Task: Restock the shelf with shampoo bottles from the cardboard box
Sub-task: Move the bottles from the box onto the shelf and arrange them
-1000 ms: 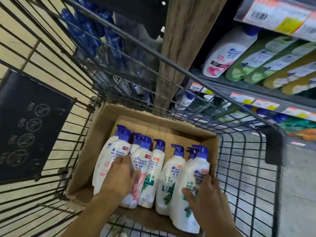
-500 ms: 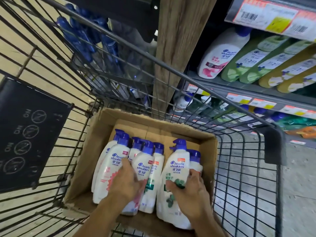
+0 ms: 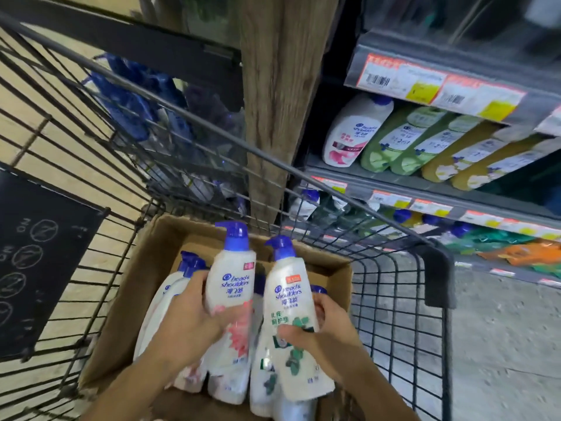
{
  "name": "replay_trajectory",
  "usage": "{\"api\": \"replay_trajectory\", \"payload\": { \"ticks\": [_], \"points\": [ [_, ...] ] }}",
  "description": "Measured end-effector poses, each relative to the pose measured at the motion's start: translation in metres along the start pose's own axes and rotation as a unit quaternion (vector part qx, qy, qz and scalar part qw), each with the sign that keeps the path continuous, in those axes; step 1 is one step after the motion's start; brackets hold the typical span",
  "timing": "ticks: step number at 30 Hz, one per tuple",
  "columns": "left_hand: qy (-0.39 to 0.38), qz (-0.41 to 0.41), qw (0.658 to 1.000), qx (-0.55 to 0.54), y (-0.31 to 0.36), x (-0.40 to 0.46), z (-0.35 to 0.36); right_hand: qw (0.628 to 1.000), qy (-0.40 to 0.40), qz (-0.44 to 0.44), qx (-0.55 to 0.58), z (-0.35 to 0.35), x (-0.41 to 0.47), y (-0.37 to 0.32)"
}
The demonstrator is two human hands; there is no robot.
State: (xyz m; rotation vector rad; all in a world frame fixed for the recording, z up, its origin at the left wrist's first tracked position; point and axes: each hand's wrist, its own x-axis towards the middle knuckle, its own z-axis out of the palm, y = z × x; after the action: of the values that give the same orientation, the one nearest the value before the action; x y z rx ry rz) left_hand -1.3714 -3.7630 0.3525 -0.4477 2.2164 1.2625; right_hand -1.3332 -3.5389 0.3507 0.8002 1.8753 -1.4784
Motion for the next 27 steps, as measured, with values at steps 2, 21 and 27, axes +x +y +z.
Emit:
{"api": "replay_trajectory", "payload": {
  "ticks": [2,21,27],
  "points": [
    [0.008,0.009,1.000,-0.021,0.022,-0.005,-0.003,0.999,0.003,-0.031,-0.010,-0.004,-0.006,-0.010],
    [0.092,0.288,0.944,-0.136,0.220,-0.057,-0.035,0.935,0.127,-0.327,0.043,-0.106,-0.079,-0.159],
    [0.083,0.363,0.917,-0.141,0.286,-0.037,-0.028,0.899,0.164,-0.389,0.117,-0.150,-0.074,-0.207]
  ]
}}
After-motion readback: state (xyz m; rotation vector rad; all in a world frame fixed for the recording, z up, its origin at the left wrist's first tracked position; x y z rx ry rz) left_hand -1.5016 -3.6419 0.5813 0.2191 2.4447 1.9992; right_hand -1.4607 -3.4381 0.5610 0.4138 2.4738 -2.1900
